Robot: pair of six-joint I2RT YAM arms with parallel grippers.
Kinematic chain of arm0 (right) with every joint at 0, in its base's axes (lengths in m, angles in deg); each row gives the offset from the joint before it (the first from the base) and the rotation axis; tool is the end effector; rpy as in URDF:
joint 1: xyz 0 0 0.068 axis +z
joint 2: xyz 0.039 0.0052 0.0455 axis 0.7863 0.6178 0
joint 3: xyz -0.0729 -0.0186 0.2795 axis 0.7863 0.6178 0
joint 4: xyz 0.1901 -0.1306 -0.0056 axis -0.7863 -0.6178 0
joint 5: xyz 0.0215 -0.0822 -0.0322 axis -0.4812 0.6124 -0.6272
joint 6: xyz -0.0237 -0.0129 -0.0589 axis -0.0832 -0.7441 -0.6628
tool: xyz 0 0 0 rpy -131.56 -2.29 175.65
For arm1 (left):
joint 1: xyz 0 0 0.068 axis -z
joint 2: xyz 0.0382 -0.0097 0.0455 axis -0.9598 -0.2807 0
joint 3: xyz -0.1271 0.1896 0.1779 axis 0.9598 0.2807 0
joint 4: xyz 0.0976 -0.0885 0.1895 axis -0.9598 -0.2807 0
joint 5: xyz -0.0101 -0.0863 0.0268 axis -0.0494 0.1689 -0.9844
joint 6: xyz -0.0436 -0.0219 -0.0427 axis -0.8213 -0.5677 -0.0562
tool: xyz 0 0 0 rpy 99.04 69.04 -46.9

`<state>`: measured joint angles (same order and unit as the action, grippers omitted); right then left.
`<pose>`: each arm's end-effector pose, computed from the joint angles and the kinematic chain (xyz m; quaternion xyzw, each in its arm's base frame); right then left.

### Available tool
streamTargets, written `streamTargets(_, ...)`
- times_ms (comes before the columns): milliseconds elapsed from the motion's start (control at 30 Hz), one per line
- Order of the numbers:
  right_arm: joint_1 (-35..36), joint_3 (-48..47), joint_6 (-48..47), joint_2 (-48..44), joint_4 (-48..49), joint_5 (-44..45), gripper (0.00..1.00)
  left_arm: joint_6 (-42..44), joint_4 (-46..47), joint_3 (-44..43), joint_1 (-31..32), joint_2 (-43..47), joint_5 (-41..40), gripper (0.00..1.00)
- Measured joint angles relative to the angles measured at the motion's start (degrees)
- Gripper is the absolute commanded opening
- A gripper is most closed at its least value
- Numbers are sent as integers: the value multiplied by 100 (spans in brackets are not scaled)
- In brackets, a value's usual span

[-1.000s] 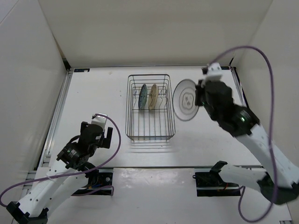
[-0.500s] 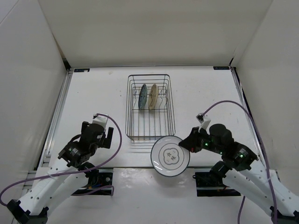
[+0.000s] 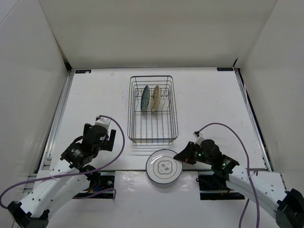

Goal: Unload the plates from the dish rack

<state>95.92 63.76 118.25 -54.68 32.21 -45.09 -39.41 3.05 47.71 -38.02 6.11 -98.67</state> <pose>0.0634 0.0777 0.1522 0.0458 0.8523 0.4612 0.2425 0.0729 -0.0237 0.2449 0.1282 0.9040 0.0736 0.4010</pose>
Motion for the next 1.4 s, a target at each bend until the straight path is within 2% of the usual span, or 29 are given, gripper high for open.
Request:
streamTargets(267,-2,42,872,492,1436,658,0,0,0,0,0,-9,0,100)
streamTargets(767,11,42,1722,2225,3112,1373,0,2,0,0,0,-17,7,100)
streamTargets(967,17,22,1902,3274,4240,1281,0,0,0,0,0,-17,9,100)
streamTargets(1200,20,-26,1871,4336,5440,776,0,0,0,0,0,11,11,100)
streamTargets(1300,20,-24,1762,4395,5530,638,0,0,-2,0,0,37,9,100)
streamTargets(1400,20,-24,1580,4181,5230,470,0,0,-2,0,0,37,13,100)
